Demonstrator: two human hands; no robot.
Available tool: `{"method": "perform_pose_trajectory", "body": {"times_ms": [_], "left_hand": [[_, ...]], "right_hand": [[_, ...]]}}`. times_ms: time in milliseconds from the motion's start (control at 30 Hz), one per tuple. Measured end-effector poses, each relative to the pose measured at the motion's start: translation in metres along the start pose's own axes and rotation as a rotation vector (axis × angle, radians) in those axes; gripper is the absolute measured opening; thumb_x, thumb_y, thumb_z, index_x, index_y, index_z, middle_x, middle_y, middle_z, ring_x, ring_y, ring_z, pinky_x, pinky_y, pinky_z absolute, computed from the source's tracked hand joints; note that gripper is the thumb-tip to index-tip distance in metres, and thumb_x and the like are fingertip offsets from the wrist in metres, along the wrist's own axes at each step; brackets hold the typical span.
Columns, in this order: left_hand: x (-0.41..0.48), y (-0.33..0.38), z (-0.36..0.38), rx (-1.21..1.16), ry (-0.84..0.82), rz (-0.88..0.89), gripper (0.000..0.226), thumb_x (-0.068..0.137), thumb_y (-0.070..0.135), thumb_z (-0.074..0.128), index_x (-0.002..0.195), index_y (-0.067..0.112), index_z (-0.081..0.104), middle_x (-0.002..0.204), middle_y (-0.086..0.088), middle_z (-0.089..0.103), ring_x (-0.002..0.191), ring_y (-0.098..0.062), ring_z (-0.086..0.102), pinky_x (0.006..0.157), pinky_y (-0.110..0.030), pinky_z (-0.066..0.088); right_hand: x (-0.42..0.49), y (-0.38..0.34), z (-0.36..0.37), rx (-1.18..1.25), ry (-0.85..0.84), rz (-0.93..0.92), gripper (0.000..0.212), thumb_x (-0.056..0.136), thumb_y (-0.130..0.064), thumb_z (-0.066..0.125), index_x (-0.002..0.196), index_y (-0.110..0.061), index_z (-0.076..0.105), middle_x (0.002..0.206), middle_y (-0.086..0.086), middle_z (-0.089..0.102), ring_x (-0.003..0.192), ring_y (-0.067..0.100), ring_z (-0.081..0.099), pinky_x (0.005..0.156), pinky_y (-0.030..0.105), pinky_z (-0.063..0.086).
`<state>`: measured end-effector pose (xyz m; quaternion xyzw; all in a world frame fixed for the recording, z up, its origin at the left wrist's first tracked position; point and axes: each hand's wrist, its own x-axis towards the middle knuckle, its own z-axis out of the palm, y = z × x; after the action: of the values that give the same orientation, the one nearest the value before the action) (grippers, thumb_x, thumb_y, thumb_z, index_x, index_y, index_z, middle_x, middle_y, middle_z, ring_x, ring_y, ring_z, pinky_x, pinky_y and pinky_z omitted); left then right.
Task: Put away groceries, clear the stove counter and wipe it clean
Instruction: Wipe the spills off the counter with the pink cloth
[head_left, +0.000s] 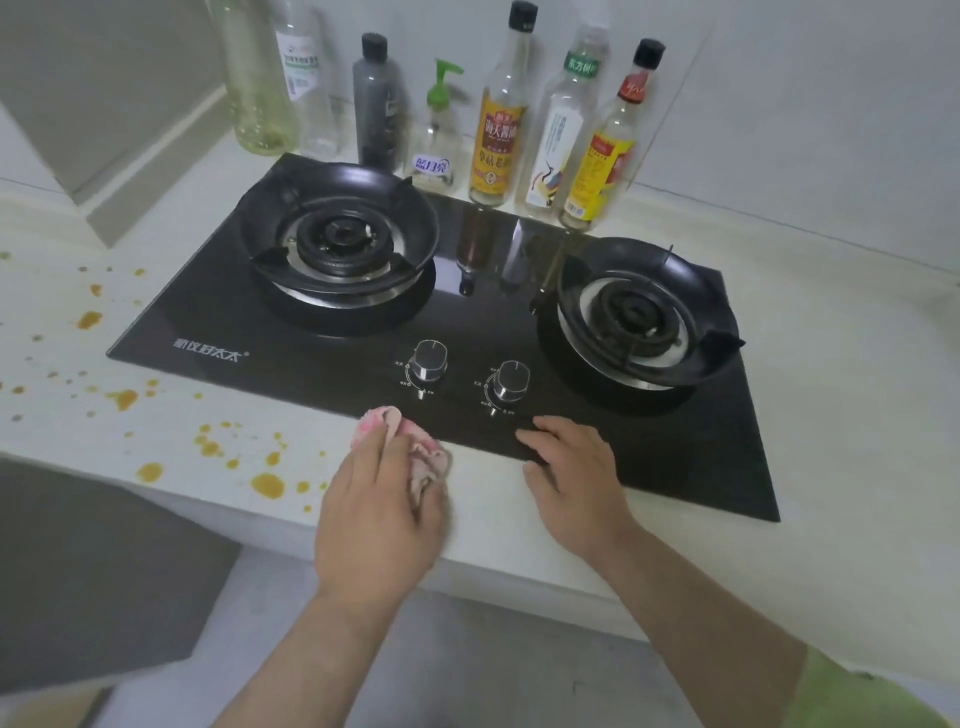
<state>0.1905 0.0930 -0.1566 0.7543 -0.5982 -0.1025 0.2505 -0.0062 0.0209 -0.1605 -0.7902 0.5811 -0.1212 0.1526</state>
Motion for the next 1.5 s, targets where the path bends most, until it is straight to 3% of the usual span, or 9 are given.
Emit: {"method": "perform_pose_trajectory", "body": {"times_ms": [167, 333, 467, 600, 800, 967, 1100, 1233, 1500], "left_hand": [[0.002, 0.0, 0.002, 0.047, 0.048, 0.011, 0.042, 0.075, 0.041, 0.062, 0.107, 0.015, 0.063, 0.119, -0.004, 0.06, 0.099, -0.024, 0.053, 0.087, -0.028, 0.034], [0.005, -0.008, 0.003, 0.014, 0.039, 0.022, 0.036, 0.068, 0.033, 0.071, 0.102, 0.021, 0.065, 0.11, 0.002, 0.063, 0.09, -0.023, 0.058, 0.083, -0.027, 0.039], [0.01, -0.019, -0.005, 0.005, 0.063, 0.035, 0.036, 0.061, 0.027, 0.076, 0.096, 0.022, 0.068, 0.102, 0.006, 0.064, 0.078, -0.02, 0.058, 0.072, -0.027, 0.045], [0.016, -0.036, -0.012, 0.022, 0.115, 0.022, 0.037, 0.057, 0.022, 0.078, 0.093, 0.022, 0.069, 0.099, 0.006, 0.067, 0.081, -0.017, 0.057, 0.075, -0.021, 0.034], [0.03, -0.068, -0.027, 0.006, 0.115, -0.077, 0.033, 0.063, 0.023, 0.072, 0.096, 0.022, 0.068, 0.101, 0.006, 0.066, 0.082, -0.021, 0.06, 0.073, -0.029, 0.048], [0.041, -0.093, -0.045, 0.024, 0.125, -0.081, 0.033, 0.063, 0.027, 0.065, 0.096, 0.023, 0.068, 0.105, 0.006, 0.067, 0.082, -0.022, 0.061, 0.073, -0.031, 0.048], [0.042, -0.094, -0.043, 0.071, 0.112, -0.031, 0.031, 0.061, 0.026, 0.074, 0.092, 0.022, 0.069, 0.099, 0.005, 0.067, 0.077, -0.022, 0.062, 0.068, -0.032, 0.051], [0.041, -0.095, -0.04, 0.108, 0.094, -0.028, 0.034, 0.06, 0.037, 0.076, 0.09, 0.022, 0.07, 0.096, 0.006, 0.066, 0.075, -0.019, 0.061, 0.066, -0.032, 0.052], [0.048, -0.109, -0.051, 0.087, 0.124, -0.044, 0.024, 0.063, 0.027, 0.074, 0.085, 0.022, 0.069, 0.094, 0.007, 0.066, 0.076, -0.02, 0.061, 0.065, -0.031, 0.05]], "right_hand": [[-0.005, -0.004, 0.012, -0.153, 0.043, -0.019, 0.047, 0.084, -0.042, 0.045, 0.122, -0.02, 0.063, 0.13, 0.001, 0.058, 0.116, 0.025, 0.052, 0.097, 0.043, 0.04], [0.009, -0.034, 0.026, -0.037, 0.125, -0.112, 0.036, 0.08, -0.031, 0.051, 0.108, -0.016, 0.069, 0.116, -0.002, 0.064, 0.103, 0.023, 0.058, 0.088, 0.035, 0.04], [0.029, -0.055, 0.029, 0.073, 0.187, -0.178, 0.033, 0.082, -0.021, 0.054, 0.11, -0.012, 0.069, 0.115, -0.001, 0.063, 0.109, 0.017, 0.056, 0.095, 0.028, 0.037], [0.045, -0.073, 0.045, 0.048, 0.145, -0.239, 0.035, 0.084, -0.016, 0.049, 0.112, -0.013, 0.069, 0.116, 0.0, 0.063, 0.11, 0.018, 0.057, 0.097, 0.03, 0.037], [0.052, -0.094, 0.058, -0.056, 0.124, -0.315, 0.042, 0.084, -0.029, 0.04, 0.113, -0.016, 0.068, 0.115, -0.003, 0.063, 0.108, 0.018, 0.058, 0.093, 0.035, 0.043], [0.075, -0.112, 0.064, -0.135, 0.062, -0.343, 0.037, 0.087, -0.035, 0.051, 0.118, -0.021, 0.066, 0.12, -0.007, 0.062, 0.113, 0.014, 0.056, 0.095, 0.035, 0.043], [0.074, -0.112, 0.066, -0.206, 0.062, -0.332, 0.035, 0.087, -0.036, 0.054, 0.118, -0.024, 0.065, 0.121, -0.009, 0.061, 0.113, 0.014, 0.056, 0.095, 0.035, 0.044], [0.077, -0.113, 0.067, -0.243, 0.067, -0.338, 0.036, 0.086, -0.037, 0.051, 0.117, -0.025, 0.065, 0.119, -0.01, 0.062, 0.111, 0.012, 0.057, 0.091, 0.034, 0.046], [0.076, -0.114, 0.067, -0.253, 0.105, -0.344, 0.043, 0.086, -0.041, 0.04, 0.114, -0.025, 0.068, 0.117, -0.01, 0.065, 0.11, 0.013, 0.058, 0.089, 0.035, 0.048]]}}
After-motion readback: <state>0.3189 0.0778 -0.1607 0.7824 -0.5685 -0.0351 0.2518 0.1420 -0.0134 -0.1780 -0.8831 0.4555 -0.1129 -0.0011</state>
